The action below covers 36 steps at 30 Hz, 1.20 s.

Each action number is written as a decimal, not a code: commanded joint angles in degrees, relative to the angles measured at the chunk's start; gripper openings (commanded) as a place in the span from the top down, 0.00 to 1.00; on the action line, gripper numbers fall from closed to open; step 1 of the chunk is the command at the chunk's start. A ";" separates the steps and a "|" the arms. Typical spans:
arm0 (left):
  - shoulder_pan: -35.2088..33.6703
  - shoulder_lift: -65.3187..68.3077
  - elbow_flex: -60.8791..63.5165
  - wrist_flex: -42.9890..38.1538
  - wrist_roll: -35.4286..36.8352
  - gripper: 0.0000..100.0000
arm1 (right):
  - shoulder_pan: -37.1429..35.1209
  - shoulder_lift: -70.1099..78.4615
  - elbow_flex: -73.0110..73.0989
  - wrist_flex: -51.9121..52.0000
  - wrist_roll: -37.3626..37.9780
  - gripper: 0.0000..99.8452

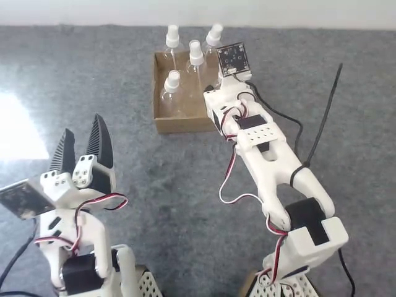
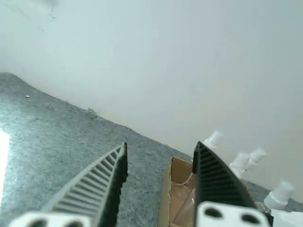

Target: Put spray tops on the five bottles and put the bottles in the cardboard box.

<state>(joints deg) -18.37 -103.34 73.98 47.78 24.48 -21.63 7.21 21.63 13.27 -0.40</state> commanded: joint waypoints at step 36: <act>-0.44 -0.18 -0.48 -2.99 0.26 0.79 | -2.95 -9.36 -0.44 12.35 0.88 0.55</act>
<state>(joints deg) -18.37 -103.34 73.98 46.29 24.48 -24.09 6.07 21.45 24.18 -0.04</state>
